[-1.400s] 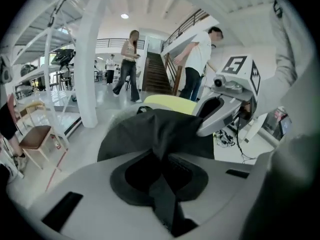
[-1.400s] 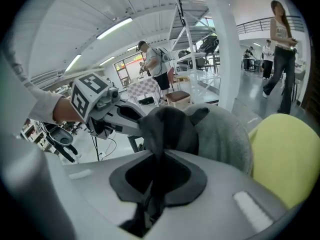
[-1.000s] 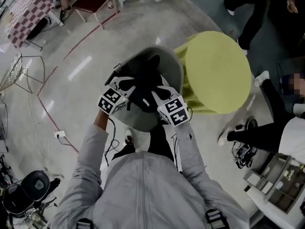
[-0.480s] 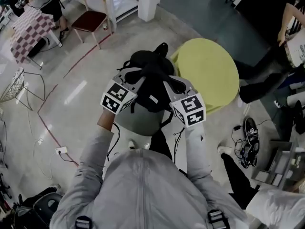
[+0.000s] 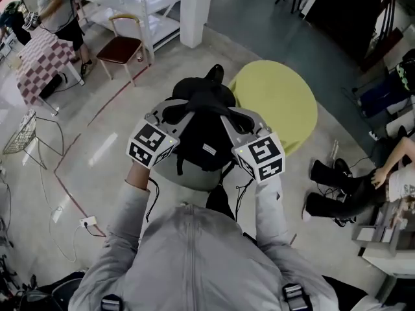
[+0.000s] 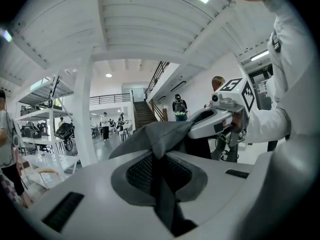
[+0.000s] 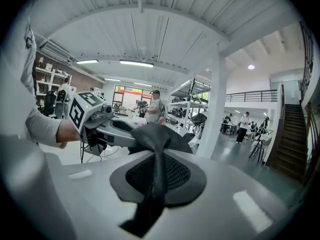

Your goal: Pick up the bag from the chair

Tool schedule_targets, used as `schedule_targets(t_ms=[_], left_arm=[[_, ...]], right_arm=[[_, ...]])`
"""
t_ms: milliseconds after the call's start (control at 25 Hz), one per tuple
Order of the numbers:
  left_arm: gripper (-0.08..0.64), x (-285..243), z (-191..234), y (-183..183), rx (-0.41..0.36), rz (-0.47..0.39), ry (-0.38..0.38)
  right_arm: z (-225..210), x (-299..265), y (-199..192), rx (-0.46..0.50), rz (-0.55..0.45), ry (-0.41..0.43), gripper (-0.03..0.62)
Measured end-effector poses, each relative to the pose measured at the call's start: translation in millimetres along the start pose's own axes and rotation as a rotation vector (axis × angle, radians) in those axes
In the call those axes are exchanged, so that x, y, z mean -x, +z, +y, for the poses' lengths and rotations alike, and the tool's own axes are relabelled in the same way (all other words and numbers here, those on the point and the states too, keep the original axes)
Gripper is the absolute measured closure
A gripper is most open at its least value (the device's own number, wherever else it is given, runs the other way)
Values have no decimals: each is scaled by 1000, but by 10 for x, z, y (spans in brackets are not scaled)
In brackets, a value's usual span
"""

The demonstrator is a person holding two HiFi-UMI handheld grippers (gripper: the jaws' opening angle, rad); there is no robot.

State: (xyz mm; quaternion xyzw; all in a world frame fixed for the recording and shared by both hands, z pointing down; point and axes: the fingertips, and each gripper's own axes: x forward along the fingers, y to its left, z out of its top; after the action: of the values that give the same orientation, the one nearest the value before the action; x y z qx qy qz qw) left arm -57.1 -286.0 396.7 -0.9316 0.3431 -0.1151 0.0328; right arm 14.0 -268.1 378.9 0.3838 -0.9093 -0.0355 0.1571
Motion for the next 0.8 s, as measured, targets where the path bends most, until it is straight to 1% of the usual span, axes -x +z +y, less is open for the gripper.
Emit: schedule_targets(t_ms=[160,360,560,800], left_arm=[[525,137,-162,34,-3,-7,4],[525,296,-293,94,-24,-7,3],[525,387,-336,139,-33,-2,27],[525,421,-323,109,-19,15,43]], right_arm=[[143,172,17,-9,-16,5,552],[286,315,77,-19,-43,18,553],[350,364,122,-17,-56,41,555],[374,332,109,-15,-55,62,557]])
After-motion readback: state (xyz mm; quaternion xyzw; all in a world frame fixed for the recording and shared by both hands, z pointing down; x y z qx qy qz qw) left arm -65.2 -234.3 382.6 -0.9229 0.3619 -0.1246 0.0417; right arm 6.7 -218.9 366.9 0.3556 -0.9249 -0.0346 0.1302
